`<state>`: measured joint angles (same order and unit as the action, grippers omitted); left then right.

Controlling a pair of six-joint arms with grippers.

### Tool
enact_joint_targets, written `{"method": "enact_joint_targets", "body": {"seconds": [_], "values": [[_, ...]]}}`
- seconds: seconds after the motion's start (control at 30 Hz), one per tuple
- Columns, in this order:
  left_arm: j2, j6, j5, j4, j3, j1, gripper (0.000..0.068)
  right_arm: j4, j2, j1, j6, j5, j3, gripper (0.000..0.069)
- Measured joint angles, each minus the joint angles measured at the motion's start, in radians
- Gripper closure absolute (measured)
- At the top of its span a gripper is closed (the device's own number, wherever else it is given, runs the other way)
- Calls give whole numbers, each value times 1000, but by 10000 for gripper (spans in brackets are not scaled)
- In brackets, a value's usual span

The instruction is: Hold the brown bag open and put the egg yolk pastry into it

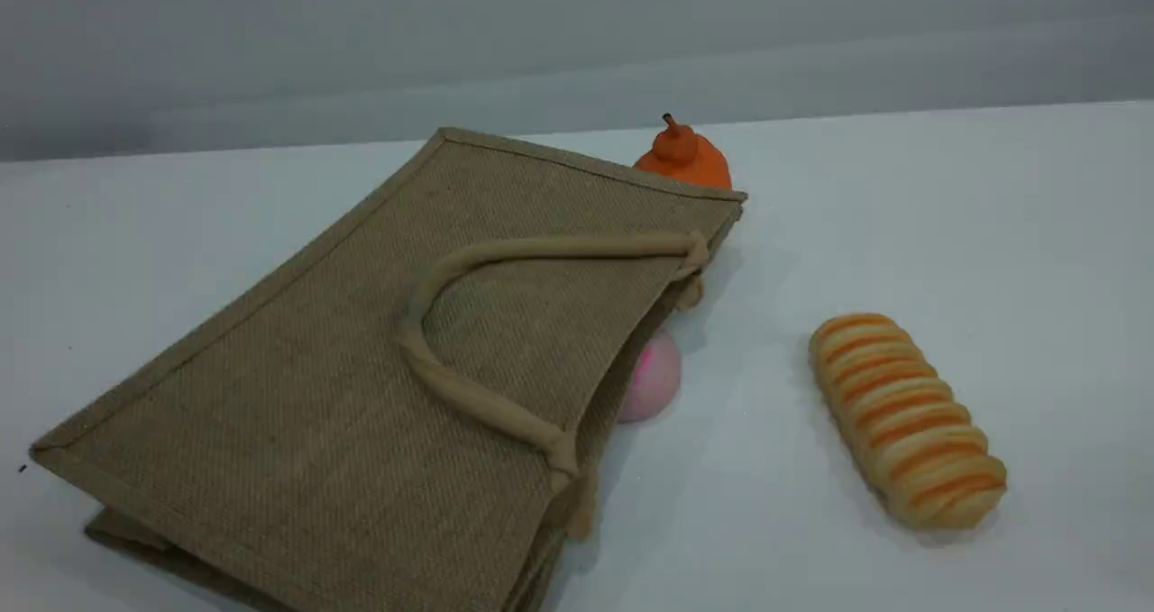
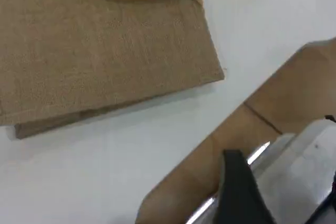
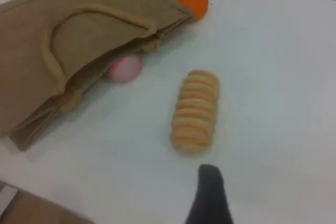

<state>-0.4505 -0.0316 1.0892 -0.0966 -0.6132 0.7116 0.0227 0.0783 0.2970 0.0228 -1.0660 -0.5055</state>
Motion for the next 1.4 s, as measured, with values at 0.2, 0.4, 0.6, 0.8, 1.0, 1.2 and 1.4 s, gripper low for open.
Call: {"method": "enact_joint_targets", "body": {"seconds": [0.2,0.4,0.6,0.8,1.0,1.2,1.4], "values": [[122,15,6,1,54,0,305,0,0,0,0,0,0,214],[192,15,0,44,93,0,305,0,0,0,0,0,0,214],[214,15,-14,45,111,0,305,1,0,0,0,1,0,214],[214,15,-12,44,111,0,305,1,0,0,0,0,0,214],[214,15,-10,44,110,0,305,8,-5,-23,0,0,0,214],[213,15,-10,44,110,-1,305,11,-22,-206,0,1,0,214],[213,15,-10,43,110,-105,305,8,-80,-259,0,0,0,214]]}}
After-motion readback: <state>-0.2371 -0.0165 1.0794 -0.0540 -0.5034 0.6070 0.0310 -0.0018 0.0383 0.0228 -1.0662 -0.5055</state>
